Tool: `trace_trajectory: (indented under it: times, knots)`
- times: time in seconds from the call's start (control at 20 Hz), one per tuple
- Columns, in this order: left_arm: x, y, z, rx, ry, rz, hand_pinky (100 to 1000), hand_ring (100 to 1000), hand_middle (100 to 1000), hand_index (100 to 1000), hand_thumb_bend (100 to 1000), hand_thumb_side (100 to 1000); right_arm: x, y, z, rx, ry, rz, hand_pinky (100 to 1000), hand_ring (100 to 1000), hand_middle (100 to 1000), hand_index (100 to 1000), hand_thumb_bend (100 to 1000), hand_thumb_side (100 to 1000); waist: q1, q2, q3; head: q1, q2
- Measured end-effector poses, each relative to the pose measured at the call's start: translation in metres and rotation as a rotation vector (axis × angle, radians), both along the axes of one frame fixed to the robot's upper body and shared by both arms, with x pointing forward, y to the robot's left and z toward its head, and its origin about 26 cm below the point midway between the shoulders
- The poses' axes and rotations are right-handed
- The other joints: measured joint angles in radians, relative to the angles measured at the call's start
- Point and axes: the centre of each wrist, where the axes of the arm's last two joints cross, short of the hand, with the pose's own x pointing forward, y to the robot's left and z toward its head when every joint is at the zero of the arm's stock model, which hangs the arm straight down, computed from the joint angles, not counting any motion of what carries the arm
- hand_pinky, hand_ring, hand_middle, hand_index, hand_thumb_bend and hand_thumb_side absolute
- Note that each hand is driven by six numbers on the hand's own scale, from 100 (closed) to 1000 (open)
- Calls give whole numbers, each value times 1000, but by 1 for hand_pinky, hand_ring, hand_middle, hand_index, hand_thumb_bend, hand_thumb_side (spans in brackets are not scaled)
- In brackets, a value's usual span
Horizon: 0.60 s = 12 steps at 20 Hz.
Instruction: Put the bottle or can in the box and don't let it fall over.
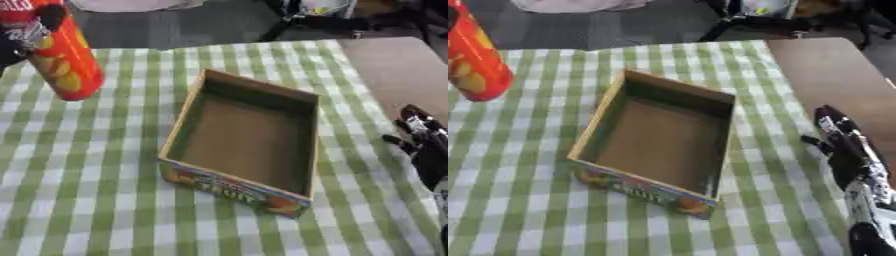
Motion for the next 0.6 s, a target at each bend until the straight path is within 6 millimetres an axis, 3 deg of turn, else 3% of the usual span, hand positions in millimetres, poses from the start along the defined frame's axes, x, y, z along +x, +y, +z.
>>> trace_trajectory:
  times: [0.6]
  knots:
    - [-4, -68, 2, 5, 19, -187, 761, 100, 237, 122, 301, 100, 2, 2, 7, 0, -22, 6, 709, 1000, 1000, 906, 227, 349, 0, -3, -11, 3, -1]
